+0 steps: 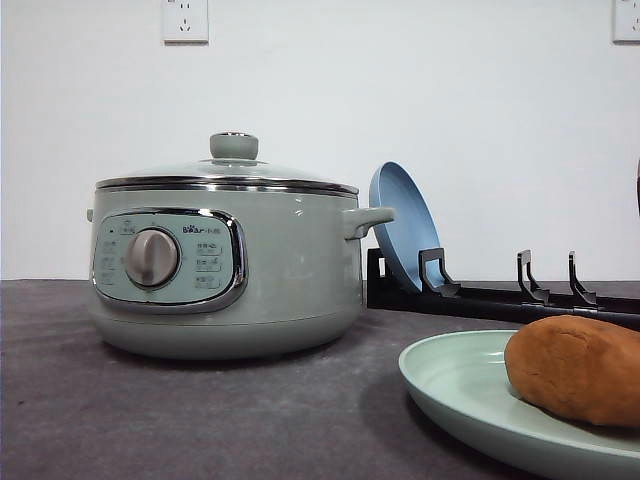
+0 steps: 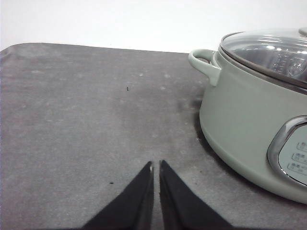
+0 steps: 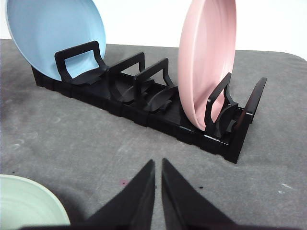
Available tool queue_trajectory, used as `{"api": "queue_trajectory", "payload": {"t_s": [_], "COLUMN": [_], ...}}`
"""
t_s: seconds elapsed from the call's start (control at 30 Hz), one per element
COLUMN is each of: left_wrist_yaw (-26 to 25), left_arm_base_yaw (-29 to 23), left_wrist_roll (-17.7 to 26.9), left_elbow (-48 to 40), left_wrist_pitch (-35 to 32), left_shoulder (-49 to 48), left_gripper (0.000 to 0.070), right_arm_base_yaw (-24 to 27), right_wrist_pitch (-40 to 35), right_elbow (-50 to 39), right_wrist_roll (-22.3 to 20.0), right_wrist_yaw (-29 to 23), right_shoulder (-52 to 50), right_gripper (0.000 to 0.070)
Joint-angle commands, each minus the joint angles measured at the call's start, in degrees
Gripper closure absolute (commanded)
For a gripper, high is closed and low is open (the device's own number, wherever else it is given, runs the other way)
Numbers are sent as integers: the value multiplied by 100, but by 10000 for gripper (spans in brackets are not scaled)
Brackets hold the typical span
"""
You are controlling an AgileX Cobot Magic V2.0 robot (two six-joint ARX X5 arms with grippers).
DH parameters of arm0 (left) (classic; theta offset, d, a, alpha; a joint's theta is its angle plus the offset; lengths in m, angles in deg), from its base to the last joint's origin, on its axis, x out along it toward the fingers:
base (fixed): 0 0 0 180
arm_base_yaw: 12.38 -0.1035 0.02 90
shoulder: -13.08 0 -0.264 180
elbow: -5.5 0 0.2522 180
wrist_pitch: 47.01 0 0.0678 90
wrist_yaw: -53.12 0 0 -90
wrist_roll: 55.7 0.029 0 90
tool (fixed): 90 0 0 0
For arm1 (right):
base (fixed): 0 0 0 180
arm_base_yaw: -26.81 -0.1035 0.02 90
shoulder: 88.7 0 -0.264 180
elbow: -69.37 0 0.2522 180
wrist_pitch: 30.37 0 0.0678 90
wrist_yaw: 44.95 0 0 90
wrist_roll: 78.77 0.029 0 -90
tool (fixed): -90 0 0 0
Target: Transfer potato from steamer to green plate
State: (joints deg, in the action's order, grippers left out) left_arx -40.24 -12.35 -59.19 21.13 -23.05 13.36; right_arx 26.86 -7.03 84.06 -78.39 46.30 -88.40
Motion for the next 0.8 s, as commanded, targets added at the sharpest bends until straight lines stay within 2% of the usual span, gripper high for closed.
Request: {"api": "queue_trajectory", "payload": {"t_s": [0.0, 0.77], "left_wrist_yaw": [-4, -4], "left_arm_base_yaw": [4, 4], "left_wrist_roll": [92, 92], "left_elbow": [-118, -118], "left_wrist_pitch": [46, 46], "left_shoulder": [-2, -2], "left_gripper": [683, 683], "right_arm_base_yaw": [9, 9], "right_wrist_pitch": [-75, -77], "right_elbow": [-28, -28], "right_wrist_roll": [37, 37], "right_wrist_yaw": [-22, -22], "right_shoulder": [-9, -9], "right_gripper": [686, 687]}}
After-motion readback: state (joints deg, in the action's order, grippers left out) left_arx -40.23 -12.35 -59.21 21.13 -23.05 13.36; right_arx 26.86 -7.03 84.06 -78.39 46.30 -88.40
